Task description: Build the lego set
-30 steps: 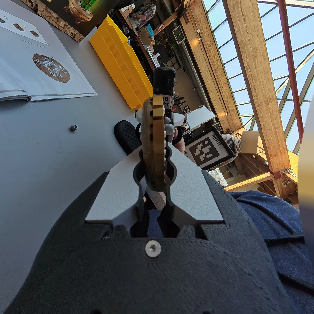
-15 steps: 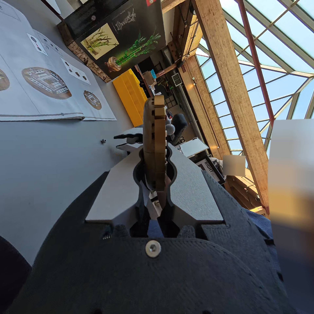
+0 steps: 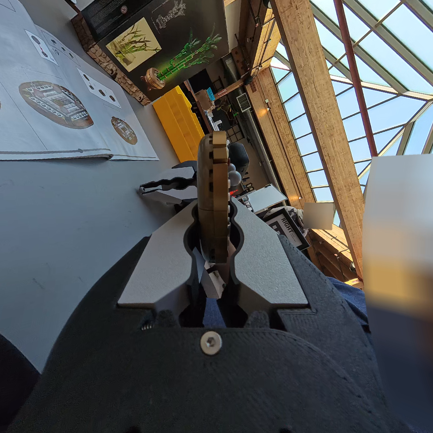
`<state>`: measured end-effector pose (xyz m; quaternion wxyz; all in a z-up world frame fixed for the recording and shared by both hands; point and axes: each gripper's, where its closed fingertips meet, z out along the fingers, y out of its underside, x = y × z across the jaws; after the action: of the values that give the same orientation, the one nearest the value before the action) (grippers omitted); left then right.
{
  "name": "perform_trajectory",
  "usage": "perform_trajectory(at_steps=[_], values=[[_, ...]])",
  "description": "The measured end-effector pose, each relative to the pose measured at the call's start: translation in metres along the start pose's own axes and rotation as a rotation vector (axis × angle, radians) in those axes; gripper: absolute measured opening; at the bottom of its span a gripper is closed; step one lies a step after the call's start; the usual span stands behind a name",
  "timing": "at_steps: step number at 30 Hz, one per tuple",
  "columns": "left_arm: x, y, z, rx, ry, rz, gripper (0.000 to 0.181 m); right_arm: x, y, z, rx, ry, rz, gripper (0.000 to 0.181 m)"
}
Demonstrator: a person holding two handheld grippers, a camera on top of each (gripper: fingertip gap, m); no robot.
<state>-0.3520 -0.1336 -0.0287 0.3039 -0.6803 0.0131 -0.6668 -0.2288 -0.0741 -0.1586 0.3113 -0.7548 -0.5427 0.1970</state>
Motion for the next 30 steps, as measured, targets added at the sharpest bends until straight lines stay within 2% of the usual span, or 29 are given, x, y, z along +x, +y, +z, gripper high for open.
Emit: perform_trajectory(at_steps=[3, 7, 9, 11, 13, 21, 30], values=[[0.000, 0.000, -0.003, -0.003, -0.014, 0.012, 0.019, -0.003, -0.005, -0.009, -0.042, 0.050, -0.210, 0.009], [-0.001, -0.003, -0.012, 0.012, -0.042, 0.036, 0.019, 0.010, -0.002, -0.031, -0.222, 0.319, -0.809, 0.009], [0.000, -0.005, -0.017, 0.029, -0.041, 0.035, 0.019, 0.007, -0.004, -0.038, -0.259, 0.415, -1.098, 0.009], [0.000, -0.006, -0.021, 0.040, -0.038, 0.031, 0.019, 0.002, -0.004, -0.041, -0.279, 0.478, -1.315, 0.009], [-0.001, -0.007, -0.024, 0.047, -0.037, 0.029, 0.019, -0.004, 0.001, -0.039, -0.278, 0.479, -1.444, 0.009], [0.000, -0.007, -0.024, 0.045, -0.015, 0.019, 0.019, 0.002, 0.020, -0.032, -0.370, 0.430, -1.520, 0.009], [0.002, -0.006, -0.024, 0.044, 0.011, -0.005, 0.019, -0.005, 0.026, -0.026, -0.360, 0.421, -1.560, 0.010]])
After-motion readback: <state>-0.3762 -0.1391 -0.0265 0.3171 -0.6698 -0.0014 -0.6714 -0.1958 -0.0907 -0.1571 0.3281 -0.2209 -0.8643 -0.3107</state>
